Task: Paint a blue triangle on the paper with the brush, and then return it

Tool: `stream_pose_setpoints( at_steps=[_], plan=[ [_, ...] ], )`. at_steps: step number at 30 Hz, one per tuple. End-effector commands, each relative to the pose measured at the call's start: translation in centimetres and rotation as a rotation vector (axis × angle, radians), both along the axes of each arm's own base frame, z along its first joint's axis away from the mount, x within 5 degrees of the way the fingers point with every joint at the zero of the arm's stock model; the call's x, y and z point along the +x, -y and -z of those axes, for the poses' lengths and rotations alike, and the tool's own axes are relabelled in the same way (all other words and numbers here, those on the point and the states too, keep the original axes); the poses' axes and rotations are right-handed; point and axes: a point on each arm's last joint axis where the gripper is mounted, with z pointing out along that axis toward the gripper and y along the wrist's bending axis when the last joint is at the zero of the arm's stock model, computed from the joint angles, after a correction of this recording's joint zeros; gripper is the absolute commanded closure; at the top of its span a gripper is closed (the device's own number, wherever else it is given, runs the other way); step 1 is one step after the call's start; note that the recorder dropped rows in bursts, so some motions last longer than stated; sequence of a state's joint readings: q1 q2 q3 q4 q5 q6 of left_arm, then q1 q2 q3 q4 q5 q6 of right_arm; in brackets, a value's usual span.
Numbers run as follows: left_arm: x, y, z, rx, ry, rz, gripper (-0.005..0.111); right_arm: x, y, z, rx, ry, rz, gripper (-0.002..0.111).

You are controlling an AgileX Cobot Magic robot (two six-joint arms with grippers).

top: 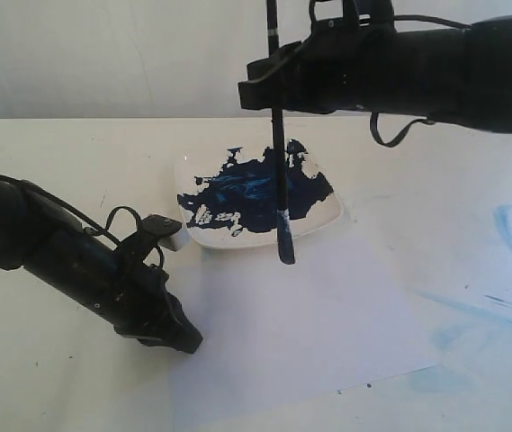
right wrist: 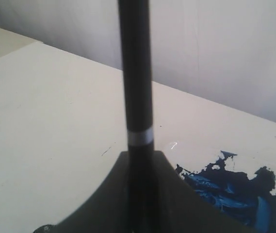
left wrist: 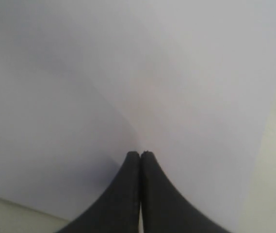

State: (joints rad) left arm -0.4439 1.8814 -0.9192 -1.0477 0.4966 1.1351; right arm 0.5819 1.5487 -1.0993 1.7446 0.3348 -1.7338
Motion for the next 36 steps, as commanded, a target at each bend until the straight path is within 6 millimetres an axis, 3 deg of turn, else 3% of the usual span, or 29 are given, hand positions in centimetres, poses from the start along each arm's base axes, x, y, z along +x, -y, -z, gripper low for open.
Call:
stream_pose_setpoints(
  at_steps=[1, 6, 11, 30, 33, 36],
  plan=[
    [0.0, 0.1, -0.2, 0.008, 0.014, 0.002, 0.107, -2.2, 1.5, -0.6, 0.007, 0.002, 0.026, 0.108],
    [0.0, 0.1, -0.2, 0.006, 0.011, 0.005, 0.107, -4.1, 3.4, -1.0, 0.01, 0.005, 0.081, 0.108],
    [0.0, 0.1, -0.2, 0.007, 0.013, 0.003, 0.107, -5.2, 3.5, -1.5, 0.035, 0.021, 0.028, 0.108],
    [0.2, 0.0, -0.1, 0.019, 0.032, -0.012, 0.107, -4.9, 3.5, -1.7, 0.161, -0.138, 0.096, 0.108],
    [0.2, 0.0, -0.1, 0.019, 0.032, -0.012, 0.107, -4.6, 3.8, -1.8, 0.157, -0.184, 0.159, 0.108],
    [0.2, 0.0, -0.1, 0.019, 0.032, -0.012, 0.107, -3.5, 4.8, -2.2, 0.192, -0.23, 0.346, 0.108]
  ],
)
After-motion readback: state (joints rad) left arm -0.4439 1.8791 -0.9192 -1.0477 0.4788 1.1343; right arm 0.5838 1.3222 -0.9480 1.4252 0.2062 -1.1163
